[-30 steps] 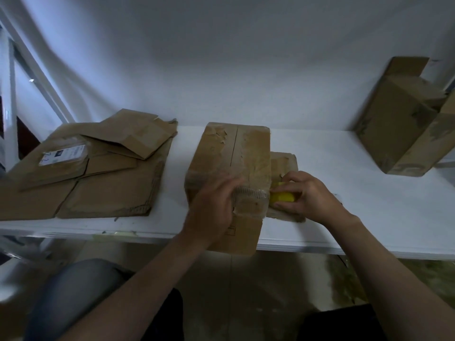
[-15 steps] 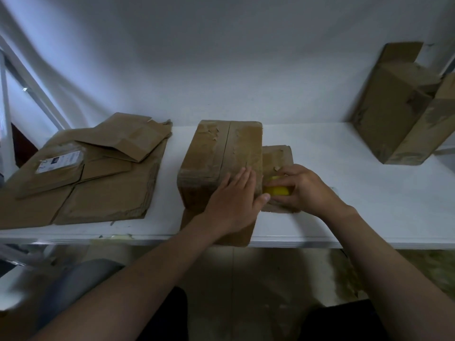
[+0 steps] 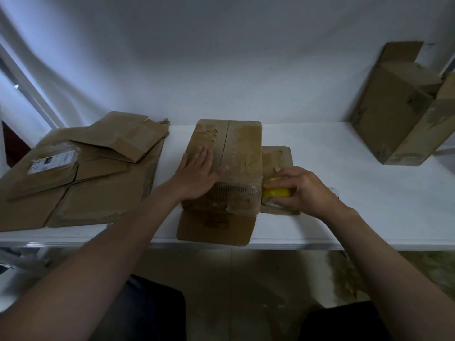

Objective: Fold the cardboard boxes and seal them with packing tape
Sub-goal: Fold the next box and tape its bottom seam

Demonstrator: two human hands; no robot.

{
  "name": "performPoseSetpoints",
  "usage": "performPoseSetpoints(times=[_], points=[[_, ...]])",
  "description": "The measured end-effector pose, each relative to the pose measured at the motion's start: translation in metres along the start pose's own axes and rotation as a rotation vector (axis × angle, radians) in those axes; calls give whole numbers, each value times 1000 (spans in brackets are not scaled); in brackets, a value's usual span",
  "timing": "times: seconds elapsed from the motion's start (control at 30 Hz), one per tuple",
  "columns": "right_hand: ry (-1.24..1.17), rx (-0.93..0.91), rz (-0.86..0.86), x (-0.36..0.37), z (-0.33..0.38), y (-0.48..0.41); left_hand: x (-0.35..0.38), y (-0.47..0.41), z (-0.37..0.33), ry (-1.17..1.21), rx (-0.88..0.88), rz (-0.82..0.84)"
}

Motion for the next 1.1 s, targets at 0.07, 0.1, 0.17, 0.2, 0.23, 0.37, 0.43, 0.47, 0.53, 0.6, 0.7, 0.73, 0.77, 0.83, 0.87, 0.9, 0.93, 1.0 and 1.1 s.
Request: performPoseSetpoints(times=[0.07,0.1,0.17,0.2,0.23,0.37,0.43,0.47,0.53,0.6,0.7,0.73,0.77,0.83,0.87,0.9,0.93,1.0,1.1], points=[[-5,-16,-7,-1,2,1,-3,0,10,5,-13,-27],[-2,-16,-12,-2,2,2,-5,0,14,5,-19,-45],[2,-4,-15,-2,2,2,-7,1,22,30,-31,-91],[0,0,-16,-3,2,1,-9,2,24,59,-34,-119],[-1,1,-14,-3,2,1,-10,2,26,96,-31,-148],[2,20,47,0,-1,1,-13,6,26,177,3,-224],[8,54,91,2,-3,2,-10,5,23,84,27,-215],[16,68,92,0,-1,1,-8,4,23,43,30,-202],[25,82,30,-7,9,-4,-6,1,23,15,27,-190],[40,96,-64,-14,24,-13,-6,0,22,6,33,-199],[36,108,-121,-8,54,-35,-6,-1,21,-20,39,-205],[25,92,-114,-1,67,-43,-6,0,21,-22,40,-203],[19,64,-98,8,80,-51,-7,1,21,-12,44,-203],[42,49,-18,33,97,-66,-8,4,20,35,62,-208],[77,84,33,47,96,-72,-9,5,19,66,75,-210],[145,124,69,59,92,-76,-9,6,20,103,90,-215],[248,144,77,68,87,-77,-10,7,20,140,107,-224],[438,128,67,78,84,-77,-12,10,24,202,140,-263],[528,123,99,84,81,-76,-13,13,36,334,173,-329]])
Point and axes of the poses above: each hand's wrist, its own y-axis away from the middle knuckle, its own x-axis out of the palm, z = x × y, the point moved 10 cm from there along -y, towards the middle knuckle, and after that the axes turned 11 degrees about x, right-handed, at the moved point
